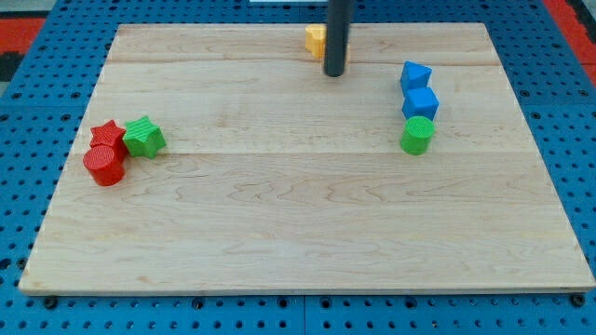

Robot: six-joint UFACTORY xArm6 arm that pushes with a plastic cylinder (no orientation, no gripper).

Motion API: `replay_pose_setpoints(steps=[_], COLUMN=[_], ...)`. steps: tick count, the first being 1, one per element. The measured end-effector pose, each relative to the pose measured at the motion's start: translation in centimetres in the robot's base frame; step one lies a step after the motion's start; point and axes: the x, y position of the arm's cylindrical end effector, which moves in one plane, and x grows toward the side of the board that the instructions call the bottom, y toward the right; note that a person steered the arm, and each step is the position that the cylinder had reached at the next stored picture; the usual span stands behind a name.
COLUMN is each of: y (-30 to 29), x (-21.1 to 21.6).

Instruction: Move yellow hexagon closer to blue triangle

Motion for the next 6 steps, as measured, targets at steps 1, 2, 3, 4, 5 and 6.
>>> replay_pose_setpoints(steps=[1, 2, 3, 4, 5, 6], y=[-4.5, -4.4, 0.0, -1.1, 0.2, 3.6], x=[1.1, -2.5, -4.0, -5.4, -5.7, -4.8])
